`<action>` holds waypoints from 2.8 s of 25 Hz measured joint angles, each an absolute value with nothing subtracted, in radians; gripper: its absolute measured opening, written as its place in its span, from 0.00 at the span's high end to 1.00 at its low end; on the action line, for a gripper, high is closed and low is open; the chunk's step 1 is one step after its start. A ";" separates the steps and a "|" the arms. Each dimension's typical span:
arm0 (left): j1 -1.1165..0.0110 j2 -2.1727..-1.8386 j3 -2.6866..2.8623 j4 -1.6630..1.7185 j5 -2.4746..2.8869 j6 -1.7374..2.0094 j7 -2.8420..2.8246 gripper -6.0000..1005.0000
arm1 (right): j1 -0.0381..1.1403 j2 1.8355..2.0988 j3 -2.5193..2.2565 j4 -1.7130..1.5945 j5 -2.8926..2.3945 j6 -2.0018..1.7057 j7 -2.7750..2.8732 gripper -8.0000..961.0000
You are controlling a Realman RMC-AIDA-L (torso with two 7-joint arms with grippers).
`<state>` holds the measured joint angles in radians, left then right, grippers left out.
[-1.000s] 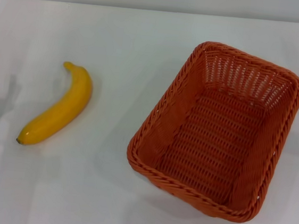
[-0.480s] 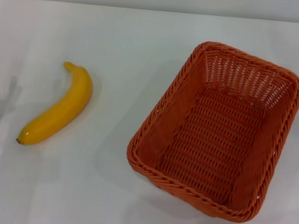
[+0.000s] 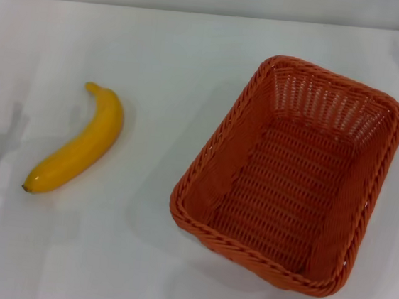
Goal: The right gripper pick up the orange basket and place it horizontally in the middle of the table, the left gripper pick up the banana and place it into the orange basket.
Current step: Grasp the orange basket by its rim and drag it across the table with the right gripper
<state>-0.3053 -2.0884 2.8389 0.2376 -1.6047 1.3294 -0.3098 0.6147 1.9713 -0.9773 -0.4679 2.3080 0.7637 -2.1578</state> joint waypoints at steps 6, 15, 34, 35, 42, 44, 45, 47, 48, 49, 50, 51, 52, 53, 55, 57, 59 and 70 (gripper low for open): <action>-0.310 -2.088 2.839 0.238 -1.605 1.330 -0.310 0.14 | 0.674 1.843 -1.096 -0.535 2.022 0.808 -1.725 0.28; -0.319 -2.086 2.832 0.235 -1.611 1.330 -0.310 0.14 | 0.831 1.642 -1.090 -0.652 1.472 1.191 -1.168 0.28; -0.330 -2.086 2.831 0.229 -1.621 1.328 -0.310 0.14 | 0.992 1.906 -1.012 -0.917 0.601 1.444 -0.823 0.28; -0.329 -2.087 2.831 0.228 -1.624 1.328 -0.310 0.14 | 0.996 1.912 -1.010 -0.920 0.579 1.443 -0.823 0.28; -0.325 -2.085 2.830 0.227 -1.626 1.330 -0.310 0.14 | 1.009 1.926 -1.011 -0.869 0.564 1.440 -0.820 0.28; -0.325 -2.084 2.830 0.223 -1.626 1.330 -0.310 0.14 | 1.013 1.931 -1.018 -0.850 0.559 1.419 -0.820 0.28; -0.325 -2.084 2.830 0.220 -1.626 1.330 -0.310 0.14 | 1.015 1.933 -1.020 -0.841 0.555 1.412 -0.819 0.28; -0.327 -2.084 2.830 0.218 -1.627 1.330 -0.310 0.14 | 1.020 1.940 -1.022 -0.814 0.540 1.390 -0.821 0.28; -0.329 -2.084 2.830 0.218 -1.627 1.330 -0.310 0.14 | 1.021 1.943 -1.023 -0.802 0.533 1.378 -0.823 0.28; -0.331 -2.084 2.830 0.218 -1.627 1.330 -0.310 0.14 | 1.022 1.947 -1.026 -0.788 0.521 1.358 -0.828 0.28; -0.333 -2.084 2.830 0.218 -1.626 1.330 -0.310 0.14 | 1.023 1.949 -1.029 -0.780 0.510 1.344 -0.830 0.28; -0.334 -2.084 2.830 0.218 -1.626 1.330 -0.310 0.14 | 1.023 1.953 -1.033 -0.772 0.496 1.329 -0.832 0.28; -0.337 -2.084 2.830 0.218 -1.626 1.330 -0.310 0.14 | 1.025 1.956 -1.036 -0.762 0.484 1.316 -0.834 0.28; -0.338 -2.084 2.830 0.218 -1.626 1.330 -0.310 0.14 | 1.028 1.960 -1.040 -0.750 0.471 1.304 -0.837 0.28; -0.339 -2.084 2.830 0.218 -1.626 1.330 -0.310 0.14 | 1.034 1.967 -1.039 -0.730 0.468 1.297 -0.846 0.28; -0.340 -2.083 2.830 0.218 -1.626 1.330 -0.310 0.14 | 1.042 1.976 -1.042 -0.714 0.466 1.294 -0.853 0.29; -0.341 -2.083 2.830 0.217 -1.626 1.330 -0.310 0.14 | 1.047 1.982 -1.046 -0.705 0.461 1.292 -0.854 0.30; -0.344 -2.083 2.830 0.201 -1.626 1.329 -0.310 0.14 | 1.062 1.975 -1.041 -0.675 0.457 1.298 -0.855 0.62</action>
<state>-0.3435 -2.0830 2.8301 0.2008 -1.6262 1.3290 -0.3098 1.0617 1.9751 -1.0414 -0.6750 0.4574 1.2983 -0.8554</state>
